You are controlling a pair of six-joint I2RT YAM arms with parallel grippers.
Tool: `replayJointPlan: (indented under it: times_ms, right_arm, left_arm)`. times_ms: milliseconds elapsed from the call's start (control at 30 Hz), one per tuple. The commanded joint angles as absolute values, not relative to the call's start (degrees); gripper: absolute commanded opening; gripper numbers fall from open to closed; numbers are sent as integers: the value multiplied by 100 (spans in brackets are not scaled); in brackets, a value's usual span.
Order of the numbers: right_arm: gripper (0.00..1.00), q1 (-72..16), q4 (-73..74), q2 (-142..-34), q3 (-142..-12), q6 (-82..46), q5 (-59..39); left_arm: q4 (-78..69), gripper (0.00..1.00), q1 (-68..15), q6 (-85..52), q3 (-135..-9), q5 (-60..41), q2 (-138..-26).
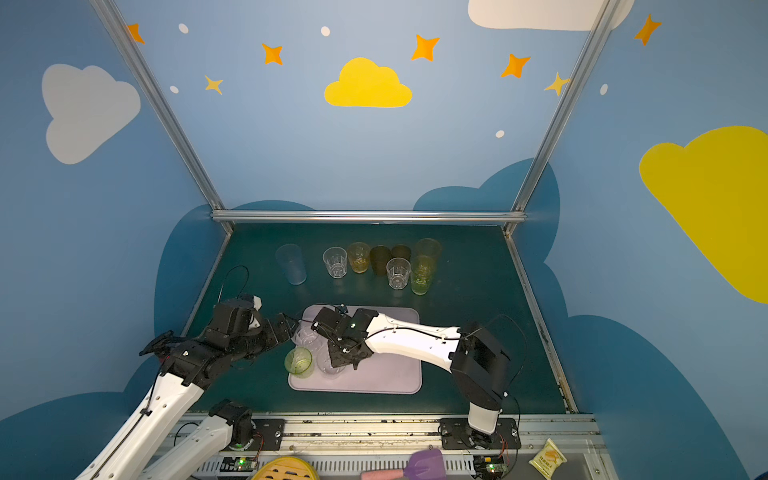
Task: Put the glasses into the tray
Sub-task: 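Lower the clear glass onto the tray and open the right gripper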
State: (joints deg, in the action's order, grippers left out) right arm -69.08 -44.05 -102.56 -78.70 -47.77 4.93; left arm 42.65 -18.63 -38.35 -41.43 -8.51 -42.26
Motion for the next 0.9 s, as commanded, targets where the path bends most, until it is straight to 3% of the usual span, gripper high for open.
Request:
replayJointPlan:
  times_ms: [0, 500, 767, 867]
  right_arm:
    - [0, -6940, -4587, -10308, -8085, -4799, 519]
    - [0, -6963, -4554, -10555, -8304, -4781, 374]
    - [8, -6973, -4667, -10648, -8501, -4768, 428]
    - [18, -6978, -4767, -10671, -8548, -4790, 481]
  left_arm:
    - [4236, 100, -1828, -3755, -4113, -752, -4192]
    - [4270, 100, -1811, -3574, -4078, -635, -4191]
    - [4280, 100, -1793, -3513, -4078, -598, -4137]
    - [4280, 100, -1784, -3507, -4076, -598, -4142]
